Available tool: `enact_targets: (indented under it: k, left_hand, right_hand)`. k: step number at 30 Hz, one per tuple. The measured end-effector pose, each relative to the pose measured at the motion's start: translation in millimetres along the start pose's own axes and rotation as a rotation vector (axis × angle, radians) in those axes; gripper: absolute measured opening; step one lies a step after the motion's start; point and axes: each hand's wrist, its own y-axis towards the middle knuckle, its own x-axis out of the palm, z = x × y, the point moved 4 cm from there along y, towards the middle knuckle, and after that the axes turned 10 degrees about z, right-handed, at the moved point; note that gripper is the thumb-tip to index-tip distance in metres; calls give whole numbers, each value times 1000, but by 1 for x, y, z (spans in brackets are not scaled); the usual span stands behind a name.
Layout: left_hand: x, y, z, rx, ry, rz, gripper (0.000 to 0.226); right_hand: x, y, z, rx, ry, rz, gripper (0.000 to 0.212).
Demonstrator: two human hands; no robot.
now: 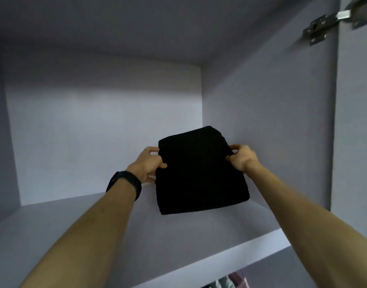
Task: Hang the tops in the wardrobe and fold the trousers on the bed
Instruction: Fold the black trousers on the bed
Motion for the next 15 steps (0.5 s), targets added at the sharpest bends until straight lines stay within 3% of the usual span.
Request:
enact_targets:
  k: [7, 15]
  left_hand:
    - [22, 81, 17, 1, 21, 107, 56]
    - [45, 124, -44, -100, 74, 214, 43]
  right_hand:
    - [42, 101, -26, -209, -280, 25, 38]
    - [111, 129, 1, -326, -463, -24, 37]
